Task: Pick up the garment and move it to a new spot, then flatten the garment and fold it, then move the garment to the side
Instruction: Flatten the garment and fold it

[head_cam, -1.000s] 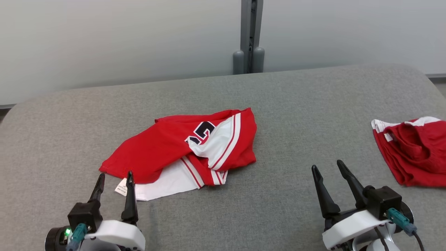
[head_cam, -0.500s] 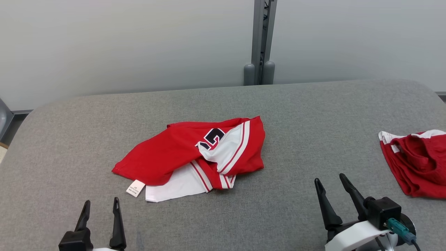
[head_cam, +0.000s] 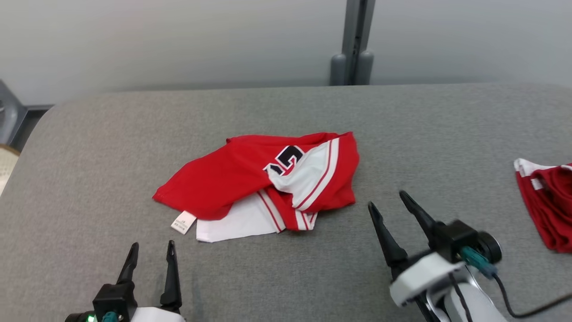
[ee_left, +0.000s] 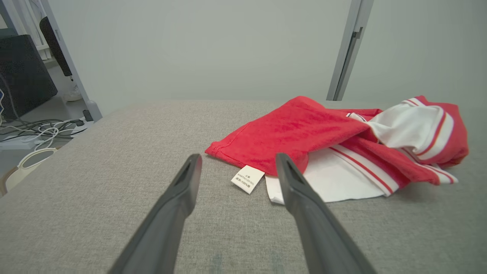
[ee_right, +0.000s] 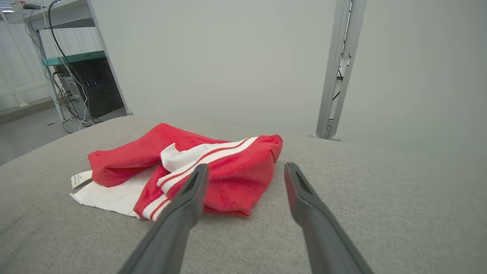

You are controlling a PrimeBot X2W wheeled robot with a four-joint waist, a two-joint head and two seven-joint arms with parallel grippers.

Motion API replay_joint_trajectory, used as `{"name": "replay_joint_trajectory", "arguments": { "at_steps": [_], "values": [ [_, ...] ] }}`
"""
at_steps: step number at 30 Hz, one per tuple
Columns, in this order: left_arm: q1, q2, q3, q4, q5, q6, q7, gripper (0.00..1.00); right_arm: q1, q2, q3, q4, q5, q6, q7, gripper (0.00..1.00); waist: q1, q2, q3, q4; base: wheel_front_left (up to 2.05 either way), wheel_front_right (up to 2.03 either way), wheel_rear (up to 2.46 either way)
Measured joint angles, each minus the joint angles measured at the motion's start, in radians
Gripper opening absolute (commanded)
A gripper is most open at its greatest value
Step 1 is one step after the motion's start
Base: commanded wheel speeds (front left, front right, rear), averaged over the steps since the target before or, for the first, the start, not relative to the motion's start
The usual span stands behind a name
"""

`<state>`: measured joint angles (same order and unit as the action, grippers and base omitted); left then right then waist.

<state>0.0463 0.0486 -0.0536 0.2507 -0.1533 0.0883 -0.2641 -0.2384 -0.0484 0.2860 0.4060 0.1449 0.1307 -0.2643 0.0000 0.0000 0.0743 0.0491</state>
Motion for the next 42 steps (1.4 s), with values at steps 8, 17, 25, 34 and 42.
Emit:
{"name": "replay_joint_trajectory", "arguments": {
  "at_steps": [8, 17, 25, 34, 42],
  "values": [
    [-0.036, 0.001, -0.055, 0.028, -0.047, 0.007, 0.0, 1.0, -0.279, -0.078, 0.207, 0.193, -0.027, 0.0, 0.003, 1.0, 0.0, 0.0, 0.068, 0.1, 0.0, 0.0, 0.0],
    [-0.051, 0.001, -0.087, 0.043, -0.087, 0.02, 0.0, 1.0, -0.505, -0.178, 0.518, 0.329, 0.109, 0.0, 0.126, 1.0, 0.0, 0.0, 0.111, 0.182, 0.0, 0.0, 0.0],
    [-0.056, 0.0, -0.106, 0.038, -0.109, 0.033, 0.0, 1.0, -0.633, -0.25, 0.753, 0.366, 0.233, 0.0, 0.239, 1.0, 0.0, 0.0, 0.127, 0.201, 0.0, 0.0, 0.0],
    [-0.073, 0.0, -0.104, 0.032, -0.121, 0.035, 0.0, 1.0, -0.673, -0.268, 0.825, 0.42, 0.31, 0.0, 0.262, 0.0, 0.0, 0.0, 0.148, 0.195, 0.0, 0.0, 0.0],
    [-0.076, 0.0, -0.105, 0.031, -0.127, 0.035, 0.0, 1.0, -0.739, -0.285, 0.724, 0.49, 0.33, 0.0, 0.137, 0.0, 0.0, 0.0, 0.16, 0.19, 0.0, 0.0, 0.0]
  ]
}}
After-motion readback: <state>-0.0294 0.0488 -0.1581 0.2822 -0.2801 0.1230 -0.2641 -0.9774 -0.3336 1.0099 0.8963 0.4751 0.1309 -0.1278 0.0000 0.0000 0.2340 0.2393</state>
